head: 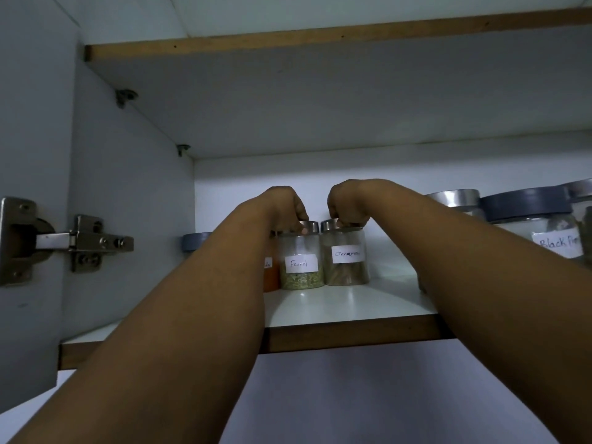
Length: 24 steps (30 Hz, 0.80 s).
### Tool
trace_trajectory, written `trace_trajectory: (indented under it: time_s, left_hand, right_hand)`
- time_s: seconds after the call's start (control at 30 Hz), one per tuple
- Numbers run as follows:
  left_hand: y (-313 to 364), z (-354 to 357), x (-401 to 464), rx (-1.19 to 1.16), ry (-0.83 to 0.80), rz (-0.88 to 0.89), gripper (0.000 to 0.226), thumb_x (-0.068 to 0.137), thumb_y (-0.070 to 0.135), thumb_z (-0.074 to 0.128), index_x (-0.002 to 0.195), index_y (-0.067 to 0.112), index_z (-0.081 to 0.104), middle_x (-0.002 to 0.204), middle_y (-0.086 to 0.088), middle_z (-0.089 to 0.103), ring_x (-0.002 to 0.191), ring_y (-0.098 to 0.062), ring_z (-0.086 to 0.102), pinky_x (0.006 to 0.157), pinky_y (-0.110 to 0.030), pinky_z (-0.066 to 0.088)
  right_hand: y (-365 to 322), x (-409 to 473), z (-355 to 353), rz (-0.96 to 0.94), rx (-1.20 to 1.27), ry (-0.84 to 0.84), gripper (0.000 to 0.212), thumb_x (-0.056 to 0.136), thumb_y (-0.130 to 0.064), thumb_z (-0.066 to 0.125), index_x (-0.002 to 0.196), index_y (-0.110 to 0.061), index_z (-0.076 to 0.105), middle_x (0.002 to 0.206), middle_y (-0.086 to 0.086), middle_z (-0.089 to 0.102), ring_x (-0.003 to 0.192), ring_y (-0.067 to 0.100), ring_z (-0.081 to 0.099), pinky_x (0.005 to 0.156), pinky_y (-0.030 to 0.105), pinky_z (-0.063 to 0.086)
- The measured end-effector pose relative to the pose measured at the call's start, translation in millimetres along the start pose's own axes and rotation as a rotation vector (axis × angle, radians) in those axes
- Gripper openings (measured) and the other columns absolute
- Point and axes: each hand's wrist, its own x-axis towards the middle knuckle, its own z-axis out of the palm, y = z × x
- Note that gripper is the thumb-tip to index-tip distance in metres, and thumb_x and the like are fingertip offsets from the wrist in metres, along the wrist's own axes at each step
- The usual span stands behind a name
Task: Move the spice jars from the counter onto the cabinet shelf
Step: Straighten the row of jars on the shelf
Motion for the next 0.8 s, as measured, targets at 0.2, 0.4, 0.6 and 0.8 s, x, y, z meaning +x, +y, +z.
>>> trace_trajectory:
  time_s: [0.2, 0.4, 0.6, 0.8]
  left_hand:
    - [0, 3, 1, 0.020, 0.013, 0.019, 0.032, 0.086, 0.017, 0.071, 0.118, 0.014, 0.071, 0.117, -0.004, 0.069, 0.103, -0.021, 0.063, 0.082, -0.026, 0.050]
    - [5, 7, 5, 0.119, 0.099, 0.048, 0.039, 0.091, 0.033, 0.064, 0.124, 0.012, 0.064, 0.125, -0.006, 0.064, 0.114, -0.022, 0.058, 0.092, -0.030, 0.047]
    - [3, 8, -6, 0.087, 0.326, 0.127, 0.040, 0.099, 0.027, 0.050, 0.137, 0.015, 0.053, 0.140, -0.007, 0.054, 0.133, -0.024, 0.044, 0.110, -0.038, 0.038]
    - [45, 8, -33, 0.492, 0.645, 0.486, 0.020, 0.090, 0.024, 0.058, 0.077, 0.011, 0.068, 0.072, -0.007, 0.069, 0.069, -0.026, 0.061, 0.071, -0.031, 0.042]
  right_hand:
    - [2, -1, 4, 0.030, 0.093, 0.017, 0.031, 0.092, -0.012, 0.055, 0.121, -0.007, 0.065, 0.122, 0.011, 0.064, 0.100, 0.026, 0.063, 0.082, 0.031, 0.050]
    - [-14, -2, 0, 0.129, 0.281, 0.133, 0.047, 0.090, -0.003, 0.058, 0.135, -0.004, 0.047, 0.132, 0.015, 0.055, 0.109, 0.029, 0.060, 0.084, 0.033, 0.049]
    - [-20, -19, -15, 0.269, 0.584, 0.600, 0.036, 0.089, -0.004, 0.060, 0.123, -0.006, 0.049, 0.119, 0.015, 0.053, 0.108, 0.030, 0.055, 0.075, 0.033, 0.045]
    - [31, -82, -20, 0.281, 0.254, 0.767, 0.045, 0.097, -0.048, 0.044, 0.103, -0.011, 0.068, 0.107, 0.008, 0.061, 0.109, 0.028, 0.051, 0.078, 0.038, 0.045]
